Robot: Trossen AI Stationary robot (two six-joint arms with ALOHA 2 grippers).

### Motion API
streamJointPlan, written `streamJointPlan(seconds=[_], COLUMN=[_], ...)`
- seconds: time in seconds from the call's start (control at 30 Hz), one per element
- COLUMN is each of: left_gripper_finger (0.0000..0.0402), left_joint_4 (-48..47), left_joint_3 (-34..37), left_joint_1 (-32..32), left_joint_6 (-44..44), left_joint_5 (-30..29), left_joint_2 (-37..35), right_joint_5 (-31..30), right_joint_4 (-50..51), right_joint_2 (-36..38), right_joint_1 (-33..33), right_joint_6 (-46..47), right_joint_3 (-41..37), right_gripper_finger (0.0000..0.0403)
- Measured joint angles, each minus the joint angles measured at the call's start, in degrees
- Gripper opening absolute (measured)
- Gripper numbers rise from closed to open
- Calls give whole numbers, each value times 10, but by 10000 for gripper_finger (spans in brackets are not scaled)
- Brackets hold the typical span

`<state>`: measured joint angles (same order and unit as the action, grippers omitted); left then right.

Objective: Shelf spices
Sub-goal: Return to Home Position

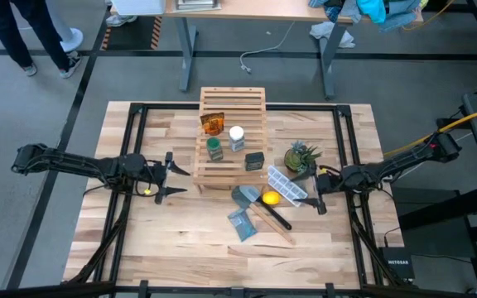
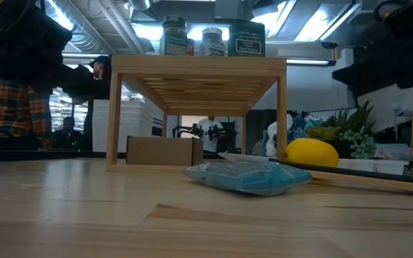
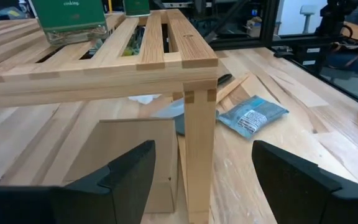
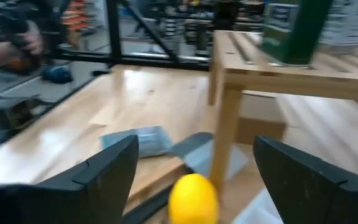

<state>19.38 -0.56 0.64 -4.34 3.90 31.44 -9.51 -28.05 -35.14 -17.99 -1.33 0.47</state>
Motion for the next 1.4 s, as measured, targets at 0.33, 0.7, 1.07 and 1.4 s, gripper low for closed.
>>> streamJointPlan(seconds=[0.33,0.7,1.07,1.4], left_gripper_finger=[260,260,260,260], left_joint_4=[-9,-8,-8,-59], left_joint_3=[0,0,0,0], left_joint_1=[0,0,0,0], left_joint_6=[-61,-96,-96,-62], left_joint_5=[-64,-67,-67,-67], left_joint_2=[0,0,0,0], right_joint_5=[23,114,311,314], right_joint_4=[-1,-27,61,111], right_joint_2=[0,0,0,0], right_joint_1=[0,68,243,270], right_joint_6=[12,2,-3,36], right_joint_3=[0,0,0,0], right_gripper_finger=[324,324,324,324])
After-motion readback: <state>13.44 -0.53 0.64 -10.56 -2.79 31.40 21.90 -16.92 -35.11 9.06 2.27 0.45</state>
